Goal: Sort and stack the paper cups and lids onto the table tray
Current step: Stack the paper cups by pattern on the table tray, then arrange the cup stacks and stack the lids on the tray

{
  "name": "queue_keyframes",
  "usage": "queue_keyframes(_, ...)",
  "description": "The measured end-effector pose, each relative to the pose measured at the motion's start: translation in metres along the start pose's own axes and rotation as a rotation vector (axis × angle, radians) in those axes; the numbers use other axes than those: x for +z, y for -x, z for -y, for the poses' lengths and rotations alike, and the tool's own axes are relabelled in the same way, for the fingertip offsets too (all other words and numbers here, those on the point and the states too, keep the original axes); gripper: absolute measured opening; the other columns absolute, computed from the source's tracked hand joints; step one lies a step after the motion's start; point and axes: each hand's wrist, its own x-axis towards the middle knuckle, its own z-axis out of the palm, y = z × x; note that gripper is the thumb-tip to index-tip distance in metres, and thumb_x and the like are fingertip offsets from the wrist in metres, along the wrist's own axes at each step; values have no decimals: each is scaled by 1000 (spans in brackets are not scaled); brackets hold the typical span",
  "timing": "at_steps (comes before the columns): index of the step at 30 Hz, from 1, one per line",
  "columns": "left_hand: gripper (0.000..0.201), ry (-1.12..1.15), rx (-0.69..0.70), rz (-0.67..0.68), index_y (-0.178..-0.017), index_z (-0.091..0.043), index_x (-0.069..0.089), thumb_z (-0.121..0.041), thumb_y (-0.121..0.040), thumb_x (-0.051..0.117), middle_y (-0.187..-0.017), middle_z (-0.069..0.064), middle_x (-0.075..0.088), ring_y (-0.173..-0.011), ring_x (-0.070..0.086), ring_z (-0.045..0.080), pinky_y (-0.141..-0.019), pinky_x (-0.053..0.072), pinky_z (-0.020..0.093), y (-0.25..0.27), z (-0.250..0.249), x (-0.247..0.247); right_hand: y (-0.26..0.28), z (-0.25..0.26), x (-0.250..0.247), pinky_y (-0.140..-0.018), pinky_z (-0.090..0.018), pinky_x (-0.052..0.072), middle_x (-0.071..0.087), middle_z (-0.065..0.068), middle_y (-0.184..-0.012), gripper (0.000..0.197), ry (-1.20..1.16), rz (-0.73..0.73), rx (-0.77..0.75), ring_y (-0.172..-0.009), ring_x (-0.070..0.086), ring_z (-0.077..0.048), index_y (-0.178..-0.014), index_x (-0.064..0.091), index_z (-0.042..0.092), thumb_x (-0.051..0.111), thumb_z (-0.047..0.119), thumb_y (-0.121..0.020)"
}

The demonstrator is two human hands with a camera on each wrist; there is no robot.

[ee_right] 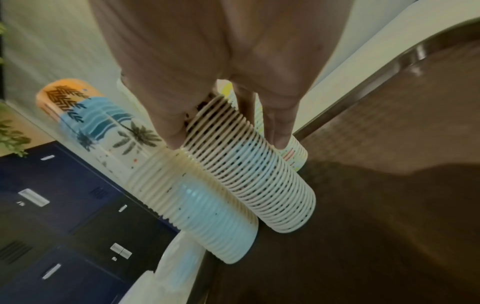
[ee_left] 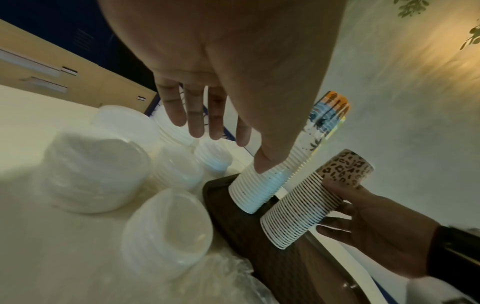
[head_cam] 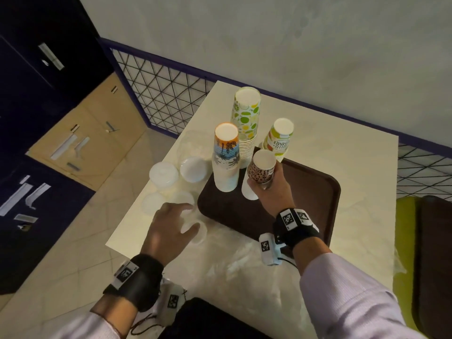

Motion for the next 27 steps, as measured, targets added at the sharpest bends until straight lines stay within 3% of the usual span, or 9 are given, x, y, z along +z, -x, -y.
queue_keyframes(4, 56, -123, -115, 8, -134, -33, 63, -41, -82, 83, -125, 1, 56, -117, 55, 26, -101, 45, 37, 7, 21, -10, 6, -12, 2, -95, -23, 51, 57, 9, -132, 83, -20, -63, 1, -117, 58, -6, -144, 35, 31, 85, 23, -78)
queue_keyframes(6, 62, -187, -168, 10, -136, -31, 62, -44, -79, 84, -124, 8, 59, -115, 59, 33, -99, 50, 45, 11, 31, -14, 17, -25, 6, -92, -34, 57, 56, 0, -125, 77, 9, -145, 14, -111, 61, -16, -130, 41, 33, 87, 31, -69)
queue_keyframes(9, 68, -217, -257, 10, -136, -29, 61, -48, -75, 84, -119, 11, 60, -111, 59, 37, -92, 52, 48, 17, 43, -20, 50, -36, 18, -80, -29, 53, 47, -3, -116, 62, 80, -188, 59, -96, 57, -16, -122, 49, 19, 86, 23, -74)
queue_keyframes(10, 70, -227, -285, 20, -136, -28, 60, -51, -73, 82, -118, 11, 60, -110, 59, 37, -91, 52, 47, 19, 47, -21, 62, -38, 24, -79, -28, 52, 45, -1, -115, 56, 106, -159, 69, -94, 54, -10, -121, 51, 17, 85, 21, -77)
queue_keyframes(13, 81, -255, -336, 59, -136, -26, 57, -63, -66, 72, -116, 14, 61, -107, 61, 40, -86, 53, 45, 22, 55, -19, 92, -39, 48, -91, -33, 53, 42, 6, -119, 52, 184, -6, 23, -98, 51, -5, -122, 53, 21, 81, 27, -79)
queue_keyframes(17, 85, -248, -390, 67, -135, -19, 52, -66, -67, 71, -114, 15, 61, -105, 60, 41, -86, 53, 48, 24, 60, -11, 110, -36, 83, -101, -36, 46, 41, 4, -126, 63, 263, 194, -116, -114, 47, -19, -134, 50, 22, 69, 43, -77)
queue_keyframes(21, 80, -86, -536, 21, -149, -10, 43, -50, -87, 75, -136, 21, 56, -128, 52, 41, -107, 44, 49, 21, 66, -2, 111, -21, 113, -103, -38, 42, 38, 0, -134, 67, 368, 315, -133, -119, 38, -22, -145, 40, 23, 66, 44, -86)
queue_keyframes(24, 86, 28, -619, 44, -150, -8, 41, -59, -87, 70, -144, 21, 53, -133, 52, 39, -110, 45, 51, 17, 78, 4, 105, -15, 133, -103, -40, 44, 37, -3, -138, 73, 479, 376, -144, -120, 38, -26, -150, 34, 20, 62, 49, -89)
queue_keyframes(27, 96, 152, -714, 48, -148, -8, 45, -71, -78, 65, -141, 20, 58, -124, 60, 38, -104, 51, 50, 11, 85, 7, 99, -11, 150, -105, -41, 43, 36, -6, -142, 75, 591, 445, -126, -124, 38, -29, -153, 28, 16, 56, 52, -93)
